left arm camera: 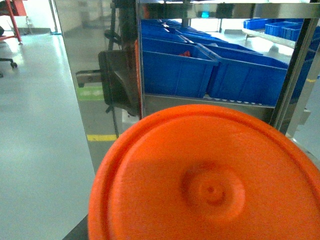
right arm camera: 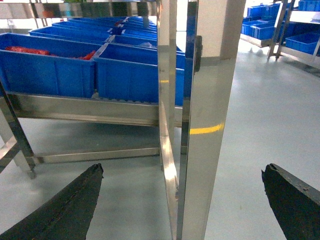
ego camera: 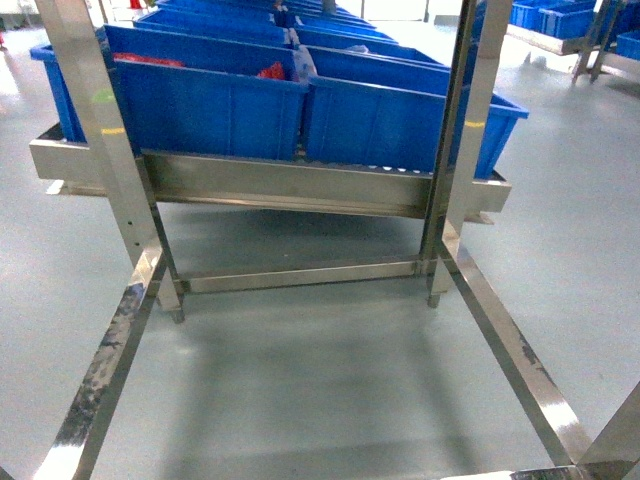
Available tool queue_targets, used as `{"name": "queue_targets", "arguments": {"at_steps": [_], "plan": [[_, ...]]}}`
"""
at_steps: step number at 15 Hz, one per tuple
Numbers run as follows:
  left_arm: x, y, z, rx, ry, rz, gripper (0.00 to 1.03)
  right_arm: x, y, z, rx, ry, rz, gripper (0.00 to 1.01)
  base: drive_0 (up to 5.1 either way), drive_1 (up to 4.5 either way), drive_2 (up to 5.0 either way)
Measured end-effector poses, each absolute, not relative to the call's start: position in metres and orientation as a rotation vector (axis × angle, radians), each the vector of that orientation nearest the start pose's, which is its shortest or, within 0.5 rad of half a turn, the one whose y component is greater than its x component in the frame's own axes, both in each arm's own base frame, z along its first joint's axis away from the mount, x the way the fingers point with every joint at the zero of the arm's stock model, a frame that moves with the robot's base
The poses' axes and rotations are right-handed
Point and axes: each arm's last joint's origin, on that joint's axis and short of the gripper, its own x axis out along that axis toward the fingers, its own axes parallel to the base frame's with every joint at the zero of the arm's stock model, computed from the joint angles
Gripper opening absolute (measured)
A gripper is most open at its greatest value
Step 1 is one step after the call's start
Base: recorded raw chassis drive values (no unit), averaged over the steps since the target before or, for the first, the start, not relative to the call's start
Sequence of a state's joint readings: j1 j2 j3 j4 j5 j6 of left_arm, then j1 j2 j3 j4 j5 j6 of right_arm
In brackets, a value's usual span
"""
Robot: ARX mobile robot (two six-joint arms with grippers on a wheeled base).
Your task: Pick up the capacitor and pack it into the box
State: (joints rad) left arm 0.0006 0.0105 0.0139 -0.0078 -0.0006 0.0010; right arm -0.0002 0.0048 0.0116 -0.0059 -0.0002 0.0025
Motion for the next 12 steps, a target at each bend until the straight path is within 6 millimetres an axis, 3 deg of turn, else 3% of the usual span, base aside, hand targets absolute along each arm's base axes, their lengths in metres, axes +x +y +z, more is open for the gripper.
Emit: {"name": "queue_targets", "arguments": {"at_steps": [12], "plan": [[0.0975, 0.0001, 0.1667, 0.001, 0.004, 0.001, 0.43, 0.0973, 0.0, 0.1666, 0.002, -0.001, 0.0, 0.98, 0.0, 0.0, 0.0]]}}
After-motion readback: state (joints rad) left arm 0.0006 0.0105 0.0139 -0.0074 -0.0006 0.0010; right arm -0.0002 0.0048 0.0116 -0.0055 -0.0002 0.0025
